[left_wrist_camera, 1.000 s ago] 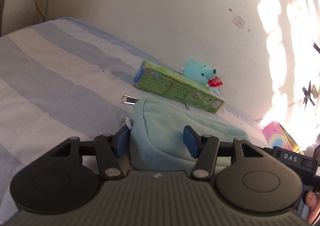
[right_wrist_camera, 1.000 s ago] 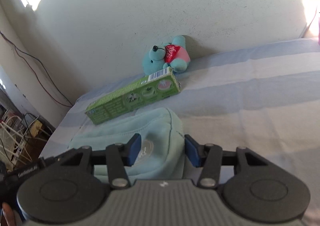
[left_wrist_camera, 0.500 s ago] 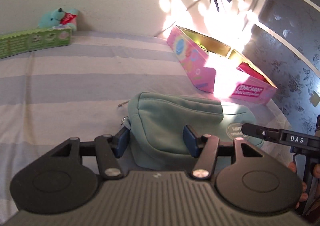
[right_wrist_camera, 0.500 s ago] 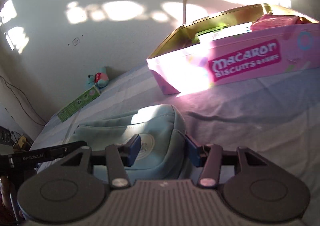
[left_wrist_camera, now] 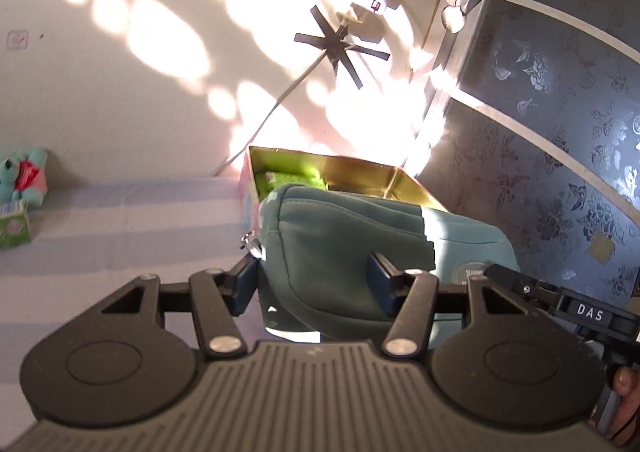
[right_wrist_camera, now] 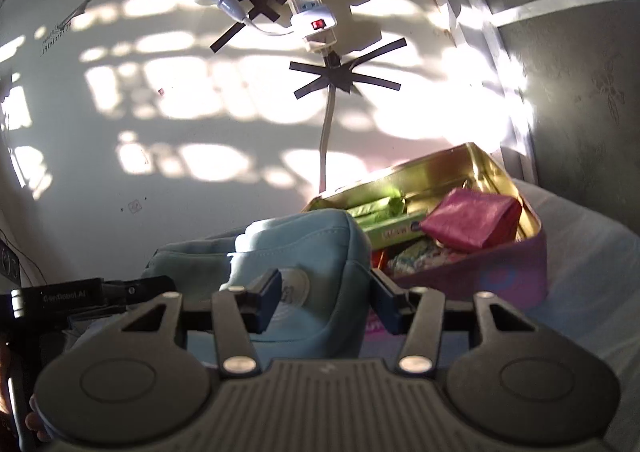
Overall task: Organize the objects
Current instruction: 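Carry the pencil case into the pink tin and open the right gripper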
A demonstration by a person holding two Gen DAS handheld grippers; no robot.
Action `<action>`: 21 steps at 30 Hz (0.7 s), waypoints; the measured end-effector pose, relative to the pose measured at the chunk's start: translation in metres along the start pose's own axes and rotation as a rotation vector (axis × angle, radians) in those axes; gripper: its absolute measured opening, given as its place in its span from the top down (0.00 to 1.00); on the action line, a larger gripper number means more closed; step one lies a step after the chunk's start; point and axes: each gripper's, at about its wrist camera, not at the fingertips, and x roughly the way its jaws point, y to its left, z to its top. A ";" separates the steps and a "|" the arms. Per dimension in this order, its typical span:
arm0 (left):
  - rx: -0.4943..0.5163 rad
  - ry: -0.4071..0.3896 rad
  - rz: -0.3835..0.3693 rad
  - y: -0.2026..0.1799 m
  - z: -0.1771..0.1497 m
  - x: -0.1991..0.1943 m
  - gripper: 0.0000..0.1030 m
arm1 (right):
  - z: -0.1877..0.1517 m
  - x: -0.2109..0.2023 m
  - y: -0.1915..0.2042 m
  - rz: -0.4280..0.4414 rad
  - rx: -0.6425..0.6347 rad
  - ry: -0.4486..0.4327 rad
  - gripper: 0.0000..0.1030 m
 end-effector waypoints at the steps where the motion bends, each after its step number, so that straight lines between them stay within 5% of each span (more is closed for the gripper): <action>1: -0.003 -0.003 -0.005 -0.004 0.013 0.014 0.42 | 0.011 0.005 -0.004 -0.007 -0.013 -0.006 0.53; 7: -0.060 0.028 0.017 -0.007 0.059 0.102 0.42 | 0.090 0.078 -0.050 -0.043 -0.042 0.084 0.53; 15: -0.148 0.109 0.112 0.015 0.066 0.195 0.42 | 0.120 0.191 -0.113 -0.092 -0.030 0.284 0.46; 17: -0.156 0.138 0.123 0.016 0.063 0.200 0.42 | 0.121 0.201 -0.115 -0.136 -0.043 0.266 0.39; 21: -0.093 0.121 0.130 0.009 0.052 0.178 0.42 | 0.115 0.179 -0.108 -0.120 -0.040 0.162 0.38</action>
